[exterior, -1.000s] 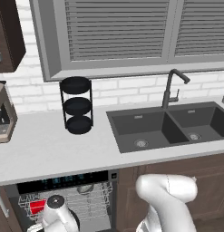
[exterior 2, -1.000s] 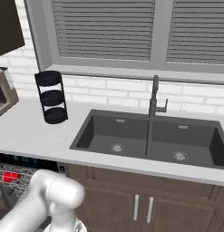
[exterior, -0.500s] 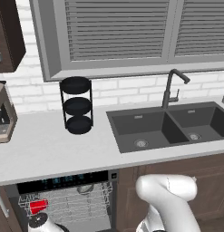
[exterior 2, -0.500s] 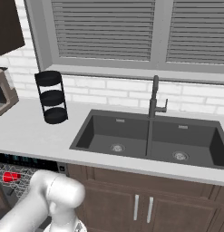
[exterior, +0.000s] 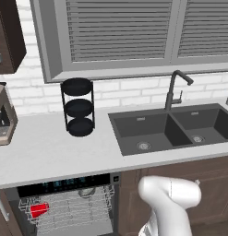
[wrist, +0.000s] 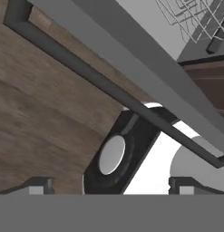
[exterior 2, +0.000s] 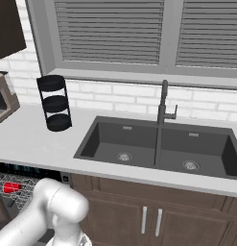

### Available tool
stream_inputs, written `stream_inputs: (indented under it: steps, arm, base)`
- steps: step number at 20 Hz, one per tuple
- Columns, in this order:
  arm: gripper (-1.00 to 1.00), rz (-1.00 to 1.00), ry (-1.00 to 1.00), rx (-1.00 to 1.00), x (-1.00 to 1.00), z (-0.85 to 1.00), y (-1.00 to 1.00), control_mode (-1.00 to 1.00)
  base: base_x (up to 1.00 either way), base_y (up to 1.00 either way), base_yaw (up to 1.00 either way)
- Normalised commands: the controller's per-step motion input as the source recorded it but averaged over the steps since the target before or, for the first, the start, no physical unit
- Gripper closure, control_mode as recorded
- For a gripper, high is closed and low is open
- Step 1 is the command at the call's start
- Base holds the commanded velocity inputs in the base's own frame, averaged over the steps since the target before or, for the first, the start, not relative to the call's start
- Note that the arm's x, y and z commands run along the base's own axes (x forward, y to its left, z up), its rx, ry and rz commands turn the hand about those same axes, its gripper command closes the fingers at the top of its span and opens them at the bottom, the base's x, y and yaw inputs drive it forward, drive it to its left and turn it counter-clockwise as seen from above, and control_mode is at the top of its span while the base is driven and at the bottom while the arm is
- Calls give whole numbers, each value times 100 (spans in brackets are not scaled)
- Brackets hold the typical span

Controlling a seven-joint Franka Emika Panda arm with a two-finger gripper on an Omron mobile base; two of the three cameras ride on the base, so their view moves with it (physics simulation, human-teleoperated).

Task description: Pick up the cup and bowl from the counter, place them in the dishwasher, and close the dishwasher door.

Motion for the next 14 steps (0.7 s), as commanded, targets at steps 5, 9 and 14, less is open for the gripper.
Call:
stream_inputs:
  steps: [5,9,14]
  arm:
    - [-100,17,-20,-40,1,-53,11,-100]
    - [-100,21,-31,-38,0,-53,11,-100]
    - [-100,21,-40,-31,1,-48,4,-100]
  base:
    - [0,0,0]
    - [0,0,0]
    - [0,0,0]
